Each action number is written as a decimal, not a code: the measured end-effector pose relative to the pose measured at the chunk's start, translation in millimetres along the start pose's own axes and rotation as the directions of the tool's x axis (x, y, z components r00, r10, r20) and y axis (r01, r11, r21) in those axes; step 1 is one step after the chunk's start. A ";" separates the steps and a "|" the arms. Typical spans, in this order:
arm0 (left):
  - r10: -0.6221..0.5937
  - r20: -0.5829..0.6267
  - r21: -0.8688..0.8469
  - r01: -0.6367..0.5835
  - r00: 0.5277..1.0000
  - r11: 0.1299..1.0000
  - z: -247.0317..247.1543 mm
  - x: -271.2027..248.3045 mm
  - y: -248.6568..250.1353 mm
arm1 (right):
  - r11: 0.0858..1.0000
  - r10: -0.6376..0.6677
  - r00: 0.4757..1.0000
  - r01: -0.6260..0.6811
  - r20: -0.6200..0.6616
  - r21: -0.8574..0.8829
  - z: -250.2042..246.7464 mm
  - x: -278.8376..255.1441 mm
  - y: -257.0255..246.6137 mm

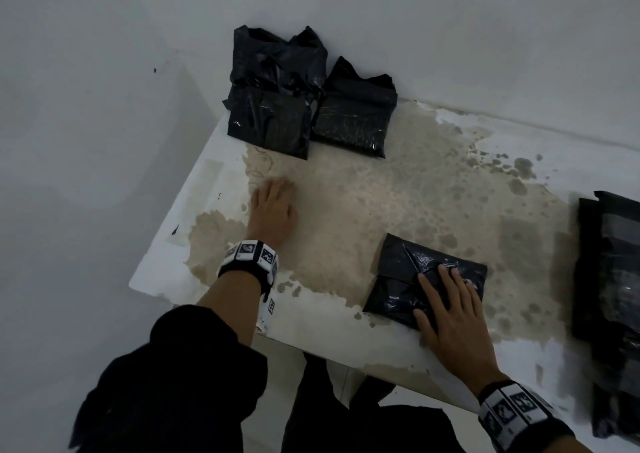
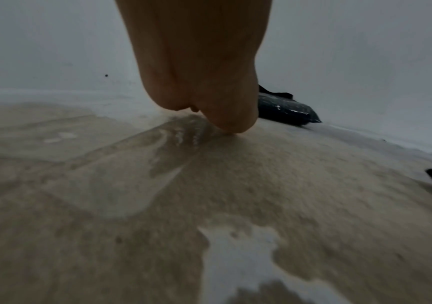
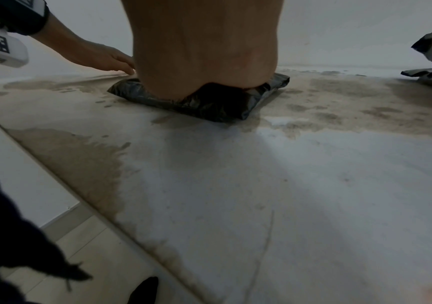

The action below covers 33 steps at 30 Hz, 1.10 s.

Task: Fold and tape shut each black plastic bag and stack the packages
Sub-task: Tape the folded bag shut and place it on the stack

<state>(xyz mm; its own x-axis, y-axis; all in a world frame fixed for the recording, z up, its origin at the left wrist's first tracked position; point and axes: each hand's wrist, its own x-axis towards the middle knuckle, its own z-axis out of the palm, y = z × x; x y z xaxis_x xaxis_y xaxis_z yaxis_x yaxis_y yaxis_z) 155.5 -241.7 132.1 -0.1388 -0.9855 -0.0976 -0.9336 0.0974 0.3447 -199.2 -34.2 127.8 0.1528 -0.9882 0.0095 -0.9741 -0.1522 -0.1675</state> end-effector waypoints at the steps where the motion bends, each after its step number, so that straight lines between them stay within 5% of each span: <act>1: 0.029 -0.019 0.016 -0.029 0.999 0.999 -3.3 2.0 -5.1 | 1.000 0.001 1.000 -0.001 0.002 0.001 0.1 -0.1 -0.1; 5: 0.133 -0.106 0.110 -0.121 0.985 0.986 -16.4 15.3 -18.7 | 1.000 0.013 1.000 -0.013 0.007 0.007 0.7 -0.8 -0.3; 19: 0.243 -0.051 0.166 -0.232 0.969 0.958 -55.1 13.3 -19.9 | 0.999 -0.040 0.999 0.040 0.013 -0.002 -4.9 -0.4 -2.2; 28: 0.221 0.069 0.006 -0.222 0.973 0.975 -111.7 -9.0 10.4 | 1.000 -0.026 0.998 0.026 0.056 -0.006 -9.0 2.7 -4.7; 33: 0.225 0.112 -0.317 -0.180 0.968 0.931 -137.6 -30.3 48.7 | 0.999 -0.031 0.998 0.030 0.046 0.014 -14.5 3.7 -6.3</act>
<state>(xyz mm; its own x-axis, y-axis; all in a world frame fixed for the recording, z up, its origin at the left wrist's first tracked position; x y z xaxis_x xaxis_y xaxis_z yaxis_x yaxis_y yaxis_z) 159.7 -226.3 280.3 -0.3815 -0.9164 -0.1215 -0.7399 0.2239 0.6344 -194.9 -37.1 143.2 0.1905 -0.9812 -0.0309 -0.9666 -0.1820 -0.1805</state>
